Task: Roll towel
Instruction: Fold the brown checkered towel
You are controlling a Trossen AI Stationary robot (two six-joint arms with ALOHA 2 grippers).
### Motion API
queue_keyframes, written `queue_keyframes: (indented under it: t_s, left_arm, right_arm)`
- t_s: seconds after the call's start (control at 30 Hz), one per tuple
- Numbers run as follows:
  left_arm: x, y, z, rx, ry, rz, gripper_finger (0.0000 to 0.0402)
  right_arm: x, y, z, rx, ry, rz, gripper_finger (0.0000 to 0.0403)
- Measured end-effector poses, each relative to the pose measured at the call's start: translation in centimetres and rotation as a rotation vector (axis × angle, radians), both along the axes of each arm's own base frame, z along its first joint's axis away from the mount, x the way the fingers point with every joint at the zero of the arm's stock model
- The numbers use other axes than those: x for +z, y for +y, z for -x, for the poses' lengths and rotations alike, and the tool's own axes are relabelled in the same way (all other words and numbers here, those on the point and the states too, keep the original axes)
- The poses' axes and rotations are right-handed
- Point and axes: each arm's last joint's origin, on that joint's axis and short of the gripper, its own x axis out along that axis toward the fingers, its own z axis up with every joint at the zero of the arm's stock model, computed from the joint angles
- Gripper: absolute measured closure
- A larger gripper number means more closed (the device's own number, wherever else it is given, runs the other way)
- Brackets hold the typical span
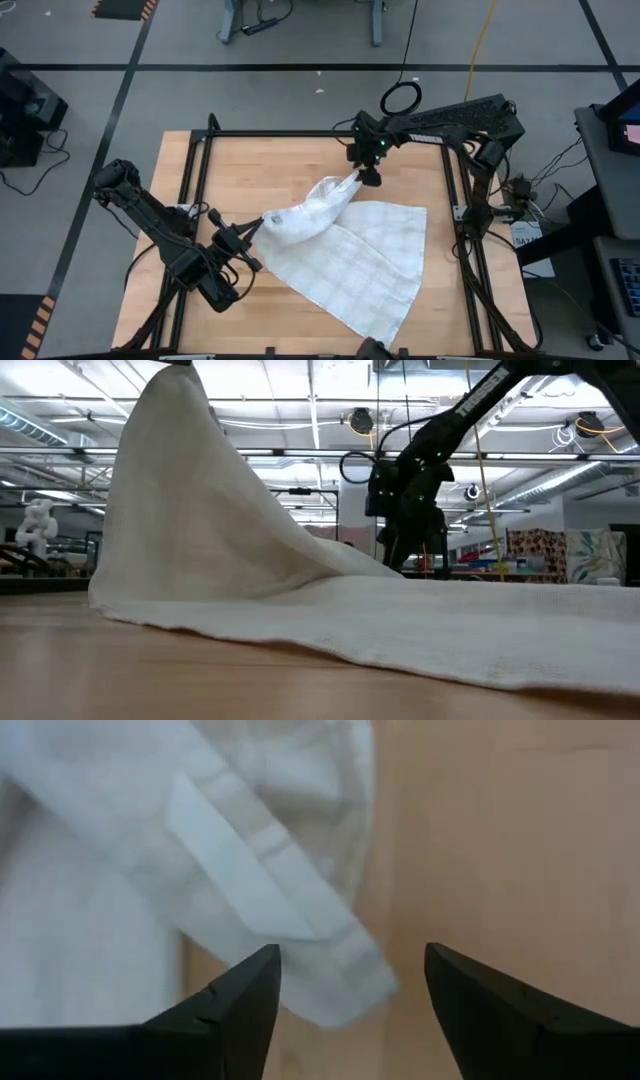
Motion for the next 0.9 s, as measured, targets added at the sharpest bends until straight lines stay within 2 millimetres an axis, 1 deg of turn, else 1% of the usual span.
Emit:
queue_keyframes:
  t_s: [0.07,0.13,0.2,0.27,0.37,0.4,0.43,0.47,0.57,0.63,0.77,0.8,0.9]
  left_arm:
    - [0.0,0.0,0.0,0.0,0.0,0.0,0.0399]
    - [0.0,0.0,0.0,0.0,0.001,0.0,0.0399]
    - [0.0,0.0,0.0,0.0,0.002,-0.002,0.0399]
    - [0.0,0.0,0.0,-0.003,0.011,-0.011,0.0399]
    - [0.0,0.0,-0.1,-0.002,0.011,-0.012,0.0398]
    - [0.0,0.1,-0.1,0.002,0.011,-0.012,0.0398]
    - [0.0,0.2,-0.2,0.007,0.012,-0.013,0.0398]
    - [0.0,0.3,-0.3,0.015,0.013,-0.015,0.0399]
    - [0.0,1.1,-0.9,0.048,0.028,-0.034,0.0398]
    - [0.1,1.7,-1.3,0.079,0.035,-0.068,0.0398]
    - [0.5,3.3,-2.1,0.177,-0.007,-0.212,0.0398]
    - [0.5,3.8,-2.3,0.2,0.007,-0.236,0.0398]
    - [0.9,6.2,-3.0,0.294,0.05,-0.259,0.0398]
  right_arm:
    - [-0.6,-0.1,0.0,0.025,0.024,-0.043,0.0174]
    - [-1.2,0.0,0.2,0.039,0.068,-0.058,0.0196]
    - [-1.5,0.2,0.2,0.052,0.101,-0.06,0.0233]
    - [-1.5,0.3,0.3,0.059,0.112,-0.069,0.0281]
    - [-0.9,0.6,0.4,0.059,0.107,-0.064,0.0364]
    - [-0.4,0.7,0.5,0.061,0.101,-0.058,0.0382]
    - [0.2,0.8,0.6,0.063,0.09,-0.047,0.039]
    - [0.9,0.9,0.7,0.057,0.082,-0.025,0.039]
    - [3.5,1.3,1.0,-0.006,0.081,0.128,0.0389]
    - [6.1,1.7,1.3,-0.058,0.046,0.26,0.0395]
    - [12.2,2.7,2.7,-0.198,-0.1,0.544,0.0398]
    - [13.7,2.8,3.2,-0.244,-0.144,0.62,0.0397]
    - [18.5,3.8,5.2,-0.366,-0.323,0.796,0.0398]
